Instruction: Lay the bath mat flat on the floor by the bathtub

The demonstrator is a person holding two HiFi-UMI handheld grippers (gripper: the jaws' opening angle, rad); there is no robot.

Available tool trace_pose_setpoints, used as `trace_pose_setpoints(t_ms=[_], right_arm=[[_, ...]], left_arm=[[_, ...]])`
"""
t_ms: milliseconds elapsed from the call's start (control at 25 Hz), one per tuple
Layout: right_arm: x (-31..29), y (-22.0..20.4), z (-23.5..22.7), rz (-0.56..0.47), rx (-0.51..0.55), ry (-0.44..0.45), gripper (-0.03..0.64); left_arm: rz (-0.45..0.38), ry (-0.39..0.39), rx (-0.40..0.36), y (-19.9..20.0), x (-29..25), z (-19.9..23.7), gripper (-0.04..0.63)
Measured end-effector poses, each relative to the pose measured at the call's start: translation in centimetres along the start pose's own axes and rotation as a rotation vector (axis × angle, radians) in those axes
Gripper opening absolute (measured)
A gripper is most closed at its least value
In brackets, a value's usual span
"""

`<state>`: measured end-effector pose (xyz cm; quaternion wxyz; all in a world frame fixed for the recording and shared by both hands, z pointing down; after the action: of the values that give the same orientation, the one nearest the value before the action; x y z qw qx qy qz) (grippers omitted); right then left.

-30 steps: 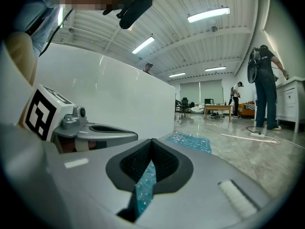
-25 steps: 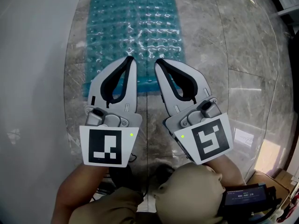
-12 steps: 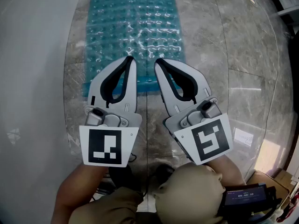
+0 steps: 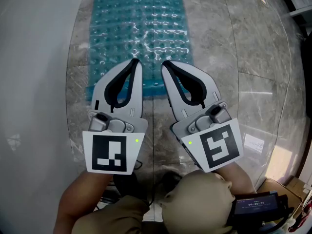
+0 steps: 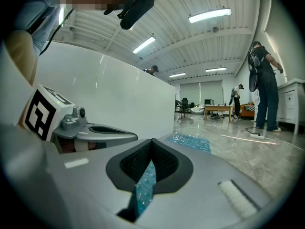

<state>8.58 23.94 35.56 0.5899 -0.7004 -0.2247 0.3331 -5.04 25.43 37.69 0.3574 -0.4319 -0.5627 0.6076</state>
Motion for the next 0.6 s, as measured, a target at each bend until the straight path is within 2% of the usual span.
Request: trace_pose_setpoints(t_ms=[600], right_arm=[[0.09,0.03,-0.12,-0.001,0.005,-0.003,0.006]], left_arm=[[0.0,-0.004,0.0,-0.03,-0.09,-0.12,0.008]])
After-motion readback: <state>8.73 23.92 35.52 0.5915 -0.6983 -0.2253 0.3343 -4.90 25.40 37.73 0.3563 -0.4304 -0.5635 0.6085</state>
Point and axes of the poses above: the fingertips, and each gripper's own axes: x backward along the fingers, z to its left, y out of its top, the point moved 9 cm from there along x, backward along the fingers, and after that the axes turned 7 degrees about -x, right-handed, at the moved point
